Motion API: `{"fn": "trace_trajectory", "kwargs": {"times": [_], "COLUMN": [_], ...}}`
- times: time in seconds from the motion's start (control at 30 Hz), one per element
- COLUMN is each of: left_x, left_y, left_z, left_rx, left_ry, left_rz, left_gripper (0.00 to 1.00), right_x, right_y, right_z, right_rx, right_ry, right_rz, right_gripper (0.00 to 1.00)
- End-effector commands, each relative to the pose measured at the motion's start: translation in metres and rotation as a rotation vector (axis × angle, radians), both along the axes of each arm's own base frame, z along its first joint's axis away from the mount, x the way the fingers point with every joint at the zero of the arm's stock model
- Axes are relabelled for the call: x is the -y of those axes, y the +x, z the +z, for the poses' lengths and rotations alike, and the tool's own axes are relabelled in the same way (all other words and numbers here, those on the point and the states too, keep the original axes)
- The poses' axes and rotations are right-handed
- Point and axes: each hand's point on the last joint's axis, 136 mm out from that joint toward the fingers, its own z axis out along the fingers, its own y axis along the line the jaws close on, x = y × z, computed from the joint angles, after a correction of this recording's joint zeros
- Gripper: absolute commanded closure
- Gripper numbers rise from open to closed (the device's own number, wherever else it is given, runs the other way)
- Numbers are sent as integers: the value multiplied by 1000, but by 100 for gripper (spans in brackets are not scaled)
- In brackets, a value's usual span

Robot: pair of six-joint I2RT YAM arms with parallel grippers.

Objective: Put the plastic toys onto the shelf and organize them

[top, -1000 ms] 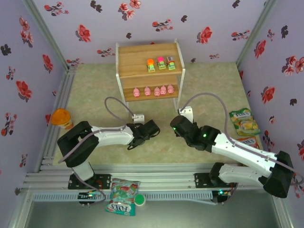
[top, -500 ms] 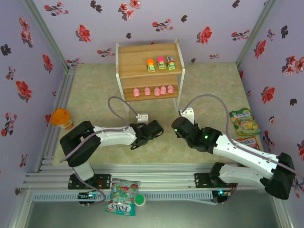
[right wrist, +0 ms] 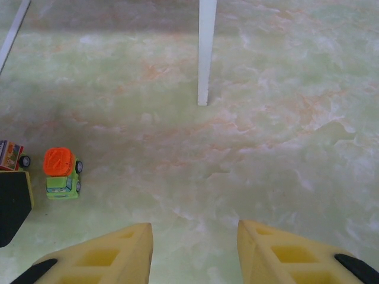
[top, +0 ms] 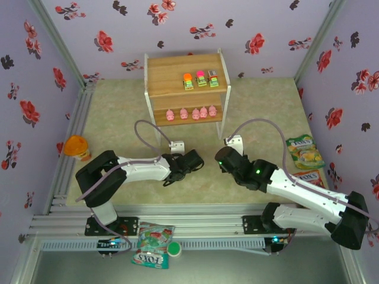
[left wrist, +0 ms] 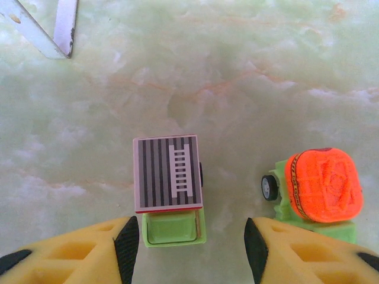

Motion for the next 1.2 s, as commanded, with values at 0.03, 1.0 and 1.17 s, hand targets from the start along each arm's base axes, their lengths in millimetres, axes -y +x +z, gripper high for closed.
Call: {"fn": "trace_trajectory", "kwargs": {"times": [0.03, 1.0, 1.17], "left_x": [-11, -16, -15], "left_y": [5, 15, 14], "left_z": [-3, -26, -30], "left_rx": [21, -23, -35], "left_ry": [33, 32, 37], "left_rz": [50, 74, 67], "left_gripper": [46, 49, 51], "right_x": [0, 3, 3], "right_y": [1, 4, 4], "right_z": [-1, -4, -3], "right_rx": [-3, -14, -14], "right_ry": [36, 34, 35], "right_rz": [-21, -31, -32], "right_gripper": [57, 57, 58]}}
